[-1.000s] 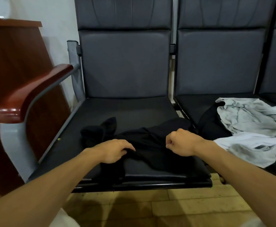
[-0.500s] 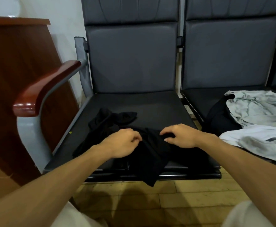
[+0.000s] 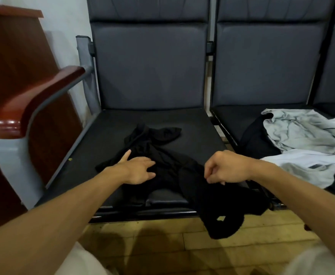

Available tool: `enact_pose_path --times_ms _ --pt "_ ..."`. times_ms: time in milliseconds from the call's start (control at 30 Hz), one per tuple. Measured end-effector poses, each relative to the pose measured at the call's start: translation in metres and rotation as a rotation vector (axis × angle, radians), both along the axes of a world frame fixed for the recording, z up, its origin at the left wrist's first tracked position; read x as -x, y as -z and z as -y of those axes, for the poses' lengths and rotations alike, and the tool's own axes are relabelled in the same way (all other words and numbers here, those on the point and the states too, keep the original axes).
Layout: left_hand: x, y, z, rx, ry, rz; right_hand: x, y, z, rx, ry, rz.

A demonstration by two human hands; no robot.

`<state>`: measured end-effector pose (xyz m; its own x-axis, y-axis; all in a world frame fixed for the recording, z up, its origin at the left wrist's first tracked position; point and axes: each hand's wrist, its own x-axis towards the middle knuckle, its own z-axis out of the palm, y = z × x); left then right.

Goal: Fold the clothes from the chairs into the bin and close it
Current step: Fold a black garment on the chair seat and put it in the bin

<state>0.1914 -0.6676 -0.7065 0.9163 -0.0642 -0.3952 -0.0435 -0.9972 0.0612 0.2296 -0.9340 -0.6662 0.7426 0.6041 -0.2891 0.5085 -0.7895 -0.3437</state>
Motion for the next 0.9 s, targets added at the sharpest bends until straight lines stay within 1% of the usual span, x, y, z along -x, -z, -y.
enact_pose_path --times_ms 33,67,133,167,200,233,267,367,433,467,567,667,733,833,900 --pt "-0.002 -0.002 -0.001 0.002 0.007 0.048 0.004 -0.001 -0.002 -0.013 -0.016 -0.059" --pt "-0.002 -0.004 -0.001 0.006 0.023 0.111 0.007 -0.001 -0.004 -0.012 -0.032 -0.065" --pt "0.001 -0.007 0.004 0.059 0.048 0.246 0.007 0.001 -0.009 0.002 -0.059 0.085" --pt "0.003 -0.008 0.007 0.132 0.033 0.277 0.005 0.004 -0.013 -0.013 -0.069 0.167" --pt "0.006 -0.007 0.010 0.229 0.000 0.279 0.003 0.008 -0.016 -0.042 -0.081 0.211" --pt "0.009 -0.006 0.013 0.314 -0.032 0.267 0.001 0.011 -0.021 -0.074 -0.098 0.213" --pt "0.010 -0.003 0.016 0.358 -0.048 0.248 0.000 0.013 -0.025 -0.095 -0.123 0.187" --pt "0.015 0.006 0.018 0.327 -0.013 0.185 -0.003 0.020 -0.038 -0.042 -0.224 0.128" --pt "0.019 0.008 0.015 0.326 -0.009 0.184 -0.005 0.017 -0.044 0.013 -0.263 0.154" --pt "0.020 0.007 0.013 0.329 -0.022 0.195 -0.005 0.014 -0.045 0.006 -0.267 0.173" --pt "0.021 0.005 0.005 0.345 -0.072 0.247 -0.008 0.004 -0.040 -0.123 -0.238 0.219" --pt "0.022 0.002 -0.002 0.343 -0.101 0.278 -0.012 -0.001 -0.024 -0.280 -0.155 0.261" --pt "0.022 0.002 -0.011 0.316 -0.120 0.292 -0.016 -0.003 -0.011 -0.343 -0.088 0.314" --pt "0.021 -0.006 -0.028 0.302 -0.210 0.365 -0.022 -0.006 0.006 -0.342 -0.056 0.365" --pt "0.022 -0.011 -0.038 0.300 -0.267 0.390 -0.023 -0.007 0.013 -0.254 -0.076 0.328"
